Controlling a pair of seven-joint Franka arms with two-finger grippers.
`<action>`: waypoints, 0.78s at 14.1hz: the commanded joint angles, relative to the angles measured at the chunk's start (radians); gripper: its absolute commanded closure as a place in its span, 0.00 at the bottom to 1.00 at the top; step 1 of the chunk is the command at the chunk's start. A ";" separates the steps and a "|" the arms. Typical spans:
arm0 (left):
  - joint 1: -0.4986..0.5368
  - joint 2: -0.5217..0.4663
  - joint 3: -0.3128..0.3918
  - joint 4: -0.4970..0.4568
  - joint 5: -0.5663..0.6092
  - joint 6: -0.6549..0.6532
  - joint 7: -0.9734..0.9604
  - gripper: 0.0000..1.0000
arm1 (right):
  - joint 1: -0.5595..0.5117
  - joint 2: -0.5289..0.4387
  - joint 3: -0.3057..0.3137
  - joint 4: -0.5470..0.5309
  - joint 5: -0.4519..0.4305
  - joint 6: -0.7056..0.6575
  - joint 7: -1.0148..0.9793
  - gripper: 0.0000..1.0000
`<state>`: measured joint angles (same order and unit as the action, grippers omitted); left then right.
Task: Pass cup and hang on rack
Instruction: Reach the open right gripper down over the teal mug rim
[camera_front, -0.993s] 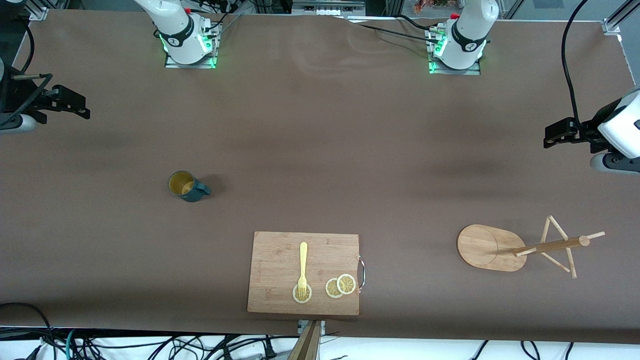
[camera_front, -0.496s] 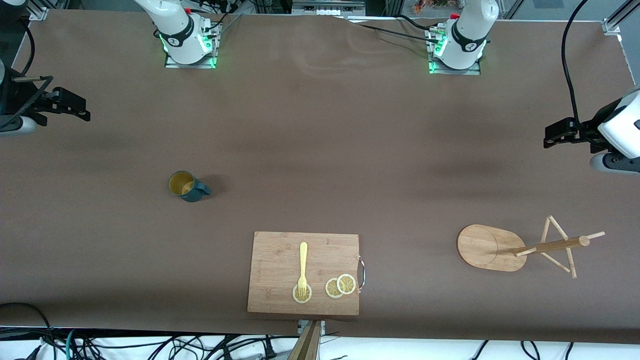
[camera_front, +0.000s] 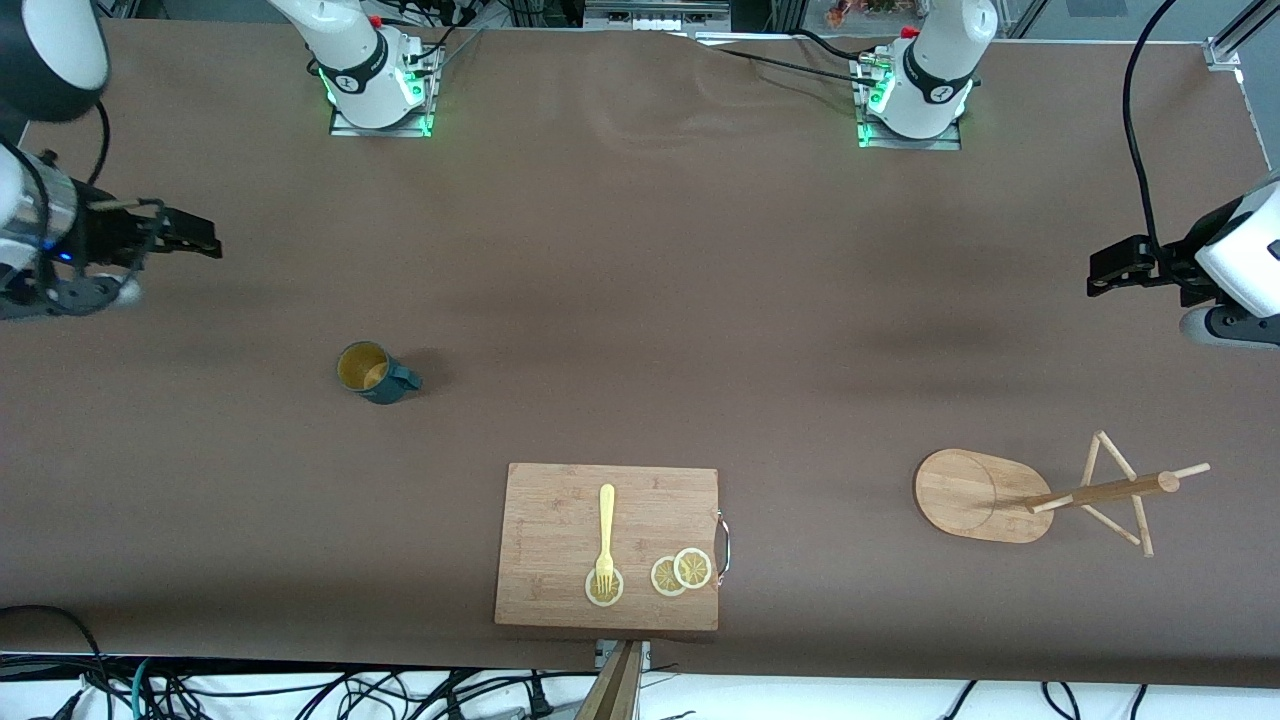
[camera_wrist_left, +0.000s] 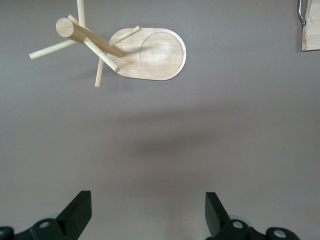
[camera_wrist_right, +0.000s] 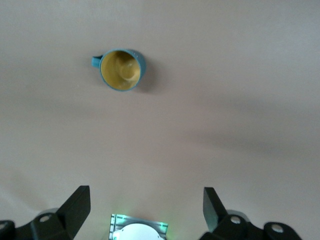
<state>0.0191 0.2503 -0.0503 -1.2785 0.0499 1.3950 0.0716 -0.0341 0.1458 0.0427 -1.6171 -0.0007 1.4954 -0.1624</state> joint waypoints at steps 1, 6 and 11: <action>-0.002 0.014 0.004 0.030 -0.021 -0.002 -0.006 0.00 | 0.011 0.040 0.002 0.002 0.008 0.020 0.003 0.00; -0.002 0.014 0.004 0.030 -0.022 -0.002 -0.006 0.00 | 0.055 0.110 0.002 -0.004 0.007 0.287 0.001 0.00; -0.002 0.014 0.004 0.030 -0.022 -0.002 -0.006 0.00 | 0.088 0.184 0.002 -0.036 0.007 0.497 -0.009 0.00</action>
<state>0.0191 0.2521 -0.0503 -1.2775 0.0499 1.3950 0.0716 0.0491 0.3132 0.0449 -1.6244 -0.0007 1.9146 -0.1623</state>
